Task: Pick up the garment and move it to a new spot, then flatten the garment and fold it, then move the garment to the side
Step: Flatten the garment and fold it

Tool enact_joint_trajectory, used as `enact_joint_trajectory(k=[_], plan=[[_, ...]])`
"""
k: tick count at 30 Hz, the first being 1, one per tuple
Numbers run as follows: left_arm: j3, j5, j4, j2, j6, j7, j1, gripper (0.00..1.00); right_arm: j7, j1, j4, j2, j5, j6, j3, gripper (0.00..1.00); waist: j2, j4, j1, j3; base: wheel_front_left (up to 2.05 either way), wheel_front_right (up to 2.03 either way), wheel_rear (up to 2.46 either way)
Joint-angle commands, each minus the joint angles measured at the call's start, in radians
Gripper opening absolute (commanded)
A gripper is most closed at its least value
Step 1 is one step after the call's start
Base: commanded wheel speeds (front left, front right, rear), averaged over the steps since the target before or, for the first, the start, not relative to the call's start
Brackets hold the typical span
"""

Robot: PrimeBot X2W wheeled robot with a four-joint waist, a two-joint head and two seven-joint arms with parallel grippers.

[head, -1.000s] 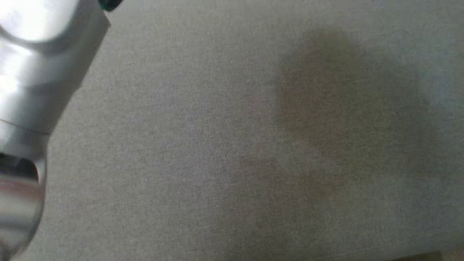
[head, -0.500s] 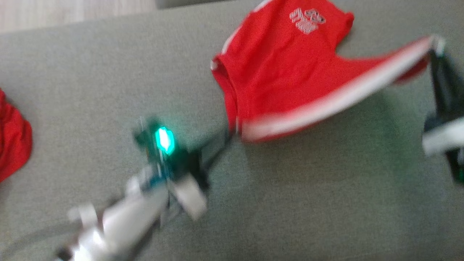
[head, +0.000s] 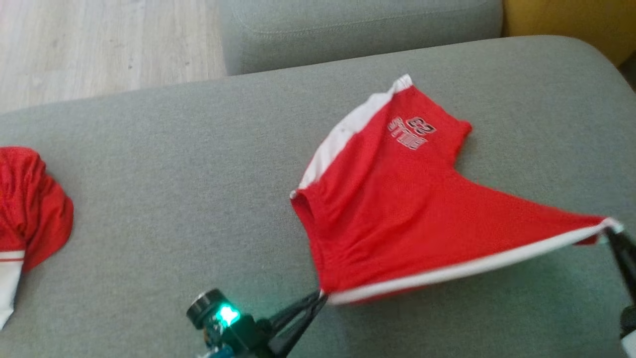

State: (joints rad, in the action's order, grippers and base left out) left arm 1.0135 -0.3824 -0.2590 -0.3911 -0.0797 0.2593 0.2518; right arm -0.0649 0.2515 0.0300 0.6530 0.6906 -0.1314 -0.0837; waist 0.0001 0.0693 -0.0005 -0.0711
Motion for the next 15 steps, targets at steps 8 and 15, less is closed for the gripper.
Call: enact_joint_trajectory(k=[8, 15], plan=[[-0.141, -0.142, 0.109, 0.054, 0.003, -0.009, 0.099, 0.0, 0.098, -0.14, 0.128, -0.008, -0.058, 0.001, 0.118, 0.0, -0.0001, -0.054, 0.0005, -0.05, 0.0, 0.0, 0.0], [-0.185, -0.251, 0.039, 0.163, -0.018, -0.065, 0.23, 0.0, 0.196, -0.39, 0.004, 0.025, -0.057, 0.001, 0.048, 0.0, -0.0001, -0.127, 0.0005, -0.14, 0.0, 0.0, 0.0]])
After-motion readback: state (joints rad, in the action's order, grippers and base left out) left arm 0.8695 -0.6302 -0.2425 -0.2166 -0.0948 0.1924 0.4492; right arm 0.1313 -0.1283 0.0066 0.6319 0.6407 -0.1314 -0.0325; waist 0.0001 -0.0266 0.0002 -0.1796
